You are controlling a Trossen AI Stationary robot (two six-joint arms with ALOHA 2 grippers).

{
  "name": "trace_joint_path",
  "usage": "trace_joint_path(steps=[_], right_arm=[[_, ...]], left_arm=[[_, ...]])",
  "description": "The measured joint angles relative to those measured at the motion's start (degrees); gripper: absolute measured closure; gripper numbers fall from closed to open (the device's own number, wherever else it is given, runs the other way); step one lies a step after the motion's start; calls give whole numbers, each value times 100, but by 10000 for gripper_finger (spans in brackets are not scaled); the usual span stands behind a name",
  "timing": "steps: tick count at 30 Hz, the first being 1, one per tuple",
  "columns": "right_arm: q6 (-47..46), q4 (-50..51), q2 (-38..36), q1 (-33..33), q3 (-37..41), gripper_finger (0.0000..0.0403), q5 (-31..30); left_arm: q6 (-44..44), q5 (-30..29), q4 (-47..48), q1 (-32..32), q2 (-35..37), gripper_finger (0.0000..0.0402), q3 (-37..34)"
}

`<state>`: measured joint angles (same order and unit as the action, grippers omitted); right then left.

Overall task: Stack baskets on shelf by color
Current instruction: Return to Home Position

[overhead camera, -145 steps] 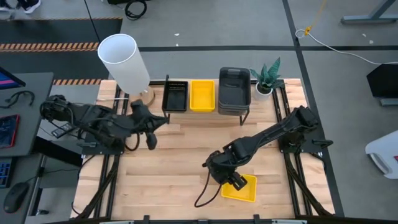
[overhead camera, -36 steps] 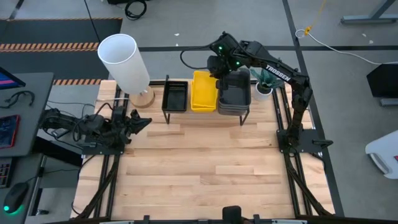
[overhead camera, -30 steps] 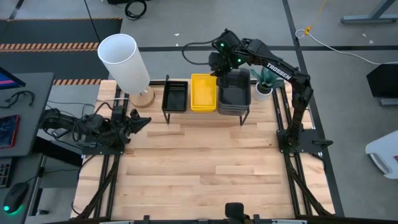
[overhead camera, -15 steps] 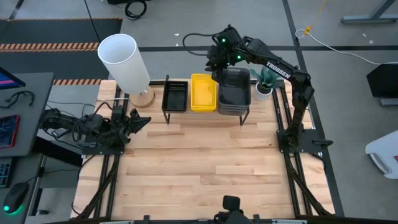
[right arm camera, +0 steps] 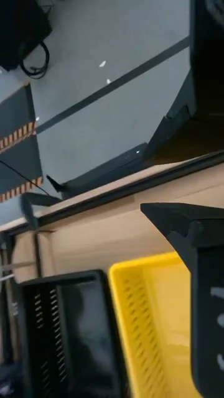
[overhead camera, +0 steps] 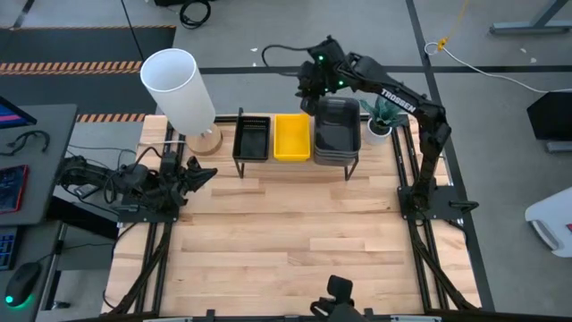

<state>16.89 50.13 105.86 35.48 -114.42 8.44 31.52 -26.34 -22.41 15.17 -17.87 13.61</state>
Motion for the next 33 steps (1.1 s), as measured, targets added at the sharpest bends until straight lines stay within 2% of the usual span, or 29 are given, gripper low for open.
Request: trace_joint_path(steps=[3, 7, 9, 18, 25, 30, 33], right_arm=[[-211, 235, 0, 16, -377, 288, 116], [-890, 215, -65, -23, -665, 289, 1002], [-1084, 114, -138, -173, -653, 292, 1243], [-1377, -158, -513, -1198, -161, 334, 1092], [-1957, -1622, -996, -1910, 1006, 353, 1031], [-2332, -2991, -1645, -2293, 2329, 364, 561], [-2618, -3804, -2097, -2394, 3162, 370, 510]], left_arm=[[20, 1, 0, -1, 0, 398, 0], [-216, -1, 15, -1, 0, 398, 0], [-385, -92, 49, 0, 0, 398, 0], [-308, -146, 703, -1, 37, 398, 4], [-95, -128, 1236, -98, 26, 399, 7], [-62, 47, 1209, -368, 27, 400, 7], [-62, 194, 1202, -470, 26, 400, 7]])
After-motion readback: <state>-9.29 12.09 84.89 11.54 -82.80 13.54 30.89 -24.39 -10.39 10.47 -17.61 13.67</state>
